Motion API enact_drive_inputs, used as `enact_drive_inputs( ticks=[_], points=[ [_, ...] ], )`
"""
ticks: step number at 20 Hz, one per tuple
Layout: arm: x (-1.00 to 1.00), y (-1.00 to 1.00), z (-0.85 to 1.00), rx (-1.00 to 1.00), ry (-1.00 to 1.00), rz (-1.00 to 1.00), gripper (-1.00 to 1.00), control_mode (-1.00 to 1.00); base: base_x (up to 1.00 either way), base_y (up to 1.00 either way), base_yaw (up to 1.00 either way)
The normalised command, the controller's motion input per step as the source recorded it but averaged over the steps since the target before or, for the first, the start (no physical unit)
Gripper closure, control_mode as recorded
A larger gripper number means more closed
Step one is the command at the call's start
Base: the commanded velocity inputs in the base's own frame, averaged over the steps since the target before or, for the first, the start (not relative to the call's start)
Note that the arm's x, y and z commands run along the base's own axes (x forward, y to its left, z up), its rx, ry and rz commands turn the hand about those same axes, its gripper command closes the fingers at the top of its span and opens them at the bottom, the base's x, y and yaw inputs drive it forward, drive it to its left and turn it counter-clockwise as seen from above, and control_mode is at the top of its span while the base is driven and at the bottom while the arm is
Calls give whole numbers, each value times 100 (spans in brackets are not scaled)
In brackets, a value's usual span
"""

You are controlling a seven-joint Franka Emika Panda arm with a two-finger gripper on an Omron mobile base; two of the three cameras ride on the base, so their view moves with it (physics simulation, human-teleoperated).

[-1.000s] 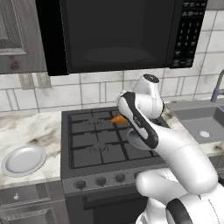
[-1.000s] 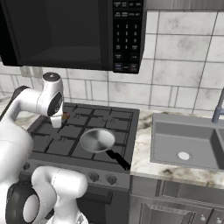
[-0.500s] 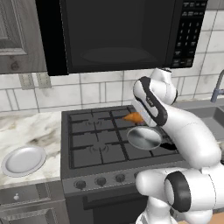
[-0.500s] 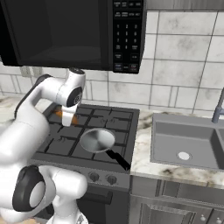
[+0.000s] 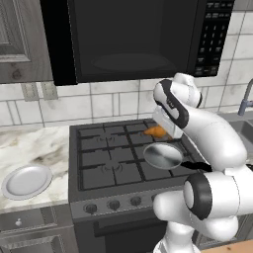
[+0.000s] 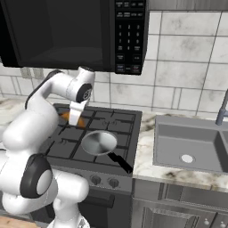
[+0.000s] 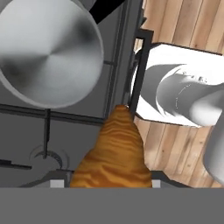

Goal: Pick the croissant and place it on the pan. Then turn on the stove to warm the croissant.

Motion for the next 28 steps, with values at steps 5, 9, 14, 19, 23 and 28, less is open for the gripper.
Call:
enact_drive_inputs(
  ticks=[5, 9, 14, 19, 23, 28],
  points=[
    [0, -2, -31, -3, 0, 0, 100, -100, 0, 0, 0],
    [0, -9, -39, -2, 0, 0, 100, -100, 0, 0, 0],
    [0, -16, -35, -1, 0, 0, 100, -100, 0, 0, 0],
    [2, -20, -22, 0, 0, 0, 100, -100, 0, 0, 0],
    [17, -20, -7, 0, 2, 0, 100, -100, 0, 0, 0],
    [30, -16, -5, -1, 5, 0, 100, -100, 0, 0, 0]
  ],
)
